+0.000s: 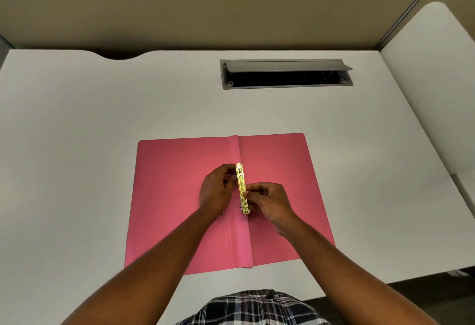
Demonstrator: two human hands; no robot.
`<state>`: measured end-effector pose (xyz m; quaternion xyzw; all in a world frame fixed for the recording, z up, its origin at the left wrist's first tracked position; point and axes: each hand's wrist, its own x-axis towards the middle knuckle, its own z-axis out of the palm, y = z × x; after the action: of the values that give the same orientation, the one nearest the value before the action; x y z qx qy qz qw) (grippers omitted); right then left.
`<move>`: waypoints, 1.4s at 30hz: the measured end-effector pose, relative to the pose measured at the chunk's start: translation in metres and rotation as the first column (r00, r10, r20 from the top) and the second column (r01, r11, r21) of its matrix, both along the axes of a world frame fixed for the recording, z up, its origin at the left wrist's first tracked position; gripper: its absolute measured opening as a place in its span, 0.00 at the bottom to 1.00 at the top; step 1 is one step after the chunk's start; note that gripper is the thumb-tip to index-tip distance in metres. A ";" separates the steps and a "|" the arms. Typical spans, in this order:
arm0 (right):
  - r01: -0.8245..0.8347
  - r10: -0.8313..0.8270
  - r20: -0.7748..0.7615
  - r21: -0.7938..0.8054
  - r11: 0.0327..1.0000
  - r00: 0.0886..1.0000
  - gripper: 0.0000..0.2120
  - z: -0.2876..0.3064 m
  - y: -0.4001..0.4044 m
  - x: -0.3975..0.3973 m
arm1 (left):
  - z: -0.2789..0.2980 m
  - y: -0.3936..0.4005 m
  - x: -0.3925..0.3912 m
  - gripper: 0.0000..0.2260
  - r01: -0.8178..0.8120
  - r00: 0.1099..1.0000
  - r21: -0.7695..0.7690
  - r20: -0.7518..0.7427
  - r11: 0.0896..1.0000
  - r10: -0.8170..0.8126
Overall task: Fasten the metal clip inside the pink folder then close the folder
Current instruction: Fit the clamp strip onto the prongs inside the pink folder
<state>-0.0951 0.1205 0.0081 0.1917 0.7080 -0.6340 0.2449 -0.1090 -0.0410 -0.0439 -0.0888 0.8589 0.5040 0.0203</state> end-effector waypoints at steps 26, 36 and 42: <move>0.000 0.000 -0.001 -0.034 0.999 1.000 0.06 -0.002 0.000 -0.004 | 0.010 0.010 0.065 0.03 0.147 0.989 -0.096 0.045 0.984 -0.144; -0.002 0.001 -0.033 -0.023 1.000 0.999 0.07 -0.004 0.002 -0.004 | 0.011 0.018 0.071 0.05 0.023 0.999 -0.082 -0.046 0.996 -0.027; -0.021 0.022 -0.057 0.020 1.000 0.998 0.08 -0.005 0.001 -0.005 | 0.016 0.020 0.067 0.04 0.010 0.999 -0.089 -0.034 0.996 -0.013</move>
<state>-0.1004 0.1218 0.0036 0.1682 0.7227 -0.6297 0.2298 -0.0418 -0.0213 -0.0282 -0.0759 0.8812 0.4666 0.0044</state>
